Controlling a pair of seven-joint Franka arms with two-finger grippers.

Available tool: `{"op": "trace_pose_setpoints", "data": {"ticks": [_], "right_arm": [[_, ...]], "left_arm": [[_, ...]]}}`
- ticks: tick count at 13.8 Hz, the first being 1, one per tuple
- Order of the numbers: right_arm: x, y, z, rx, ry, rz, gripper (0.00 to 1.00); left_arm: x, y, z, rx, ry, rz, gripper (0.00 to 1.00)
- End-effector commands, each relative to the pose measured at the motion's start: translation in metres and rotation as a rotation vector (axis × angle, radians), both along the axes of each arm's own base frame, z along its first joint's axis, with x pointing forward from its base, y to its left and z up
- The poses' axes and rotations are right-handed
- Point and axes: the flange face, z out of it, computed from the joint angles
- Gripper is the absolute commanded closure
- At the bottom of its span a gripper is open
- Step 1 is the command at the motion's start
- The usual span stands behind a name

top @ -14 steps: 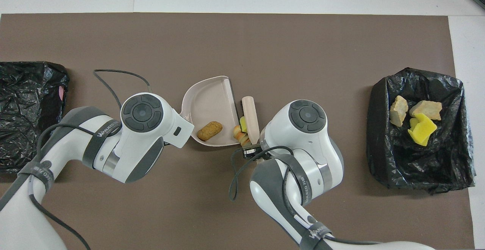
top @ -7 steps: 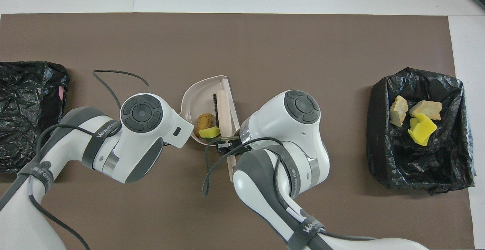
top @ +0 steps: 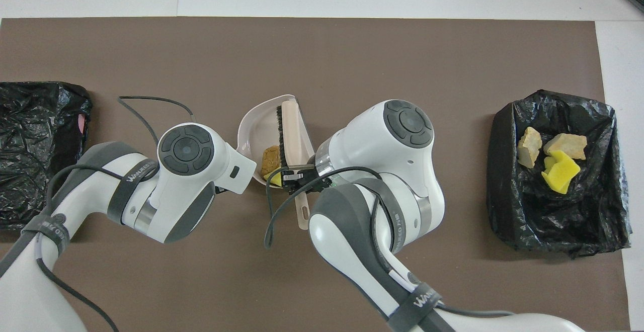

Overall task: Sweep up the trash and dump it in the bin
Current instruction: 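Sweep the bread and yellow sponge into the dustpan with the right gripper, then carry the loaded dustpan over the nearer black bin with the left gripper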

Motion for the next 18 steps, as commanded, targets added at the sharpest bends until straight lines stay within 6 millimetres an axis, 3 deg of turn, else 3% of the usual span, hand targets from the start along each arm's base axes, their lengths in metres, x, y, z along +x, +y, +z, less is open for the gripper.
{"op": "trace_pose_setpoints", "data": {"ticks": [1, 6, 9, 10, 12, 15, 18], "right_arm": [[0.008, -0.020, 0.031, -0.050, 0.003, -0.001, 1.00], [-0.020, -0.046, 0.063, -0.221, 0.054, 0.040, 1.00], [-0.047, -0.043, 0.065, -0.341, 0.069, 0.039, 1.00], [-0.065, -0.032, 0.063, -0.359, 0.072, 0.047, 1.00], [-0.092, -0.025, 0.056, -0.382, 0.070, 0.023, 1.00], [-0.132, -0.010, 0.051, -0.372, 0.028, 0.034, 1.00], [-0.167, 0.025, 0.046, -0.359, 0.005, 0.014, 1.00]], "left_arm": [[-0.004, 0.008, 0.002, -0.005, -0.021, 0.058, 1.00], [0.001, 0.012, 0.003, -0.012, -0.027, 0.127, 1.00], [0.005, 0.019, 0.012, -0.007, -0.027, 0.148, 1.00], [0.008, 0.021, 0.019, 0.001, -0.020, 0.155, 1.00], [0.024, 0.045, 0.035, -0.006, -0.023, 0.214, 1.00], [0.029, 0.074, 0.065, -0.106, -0.034, 0.323, 1.00], [0.029, 0.117, 0.097, -0.140, -0.047, 0.410, 1.00]]}}
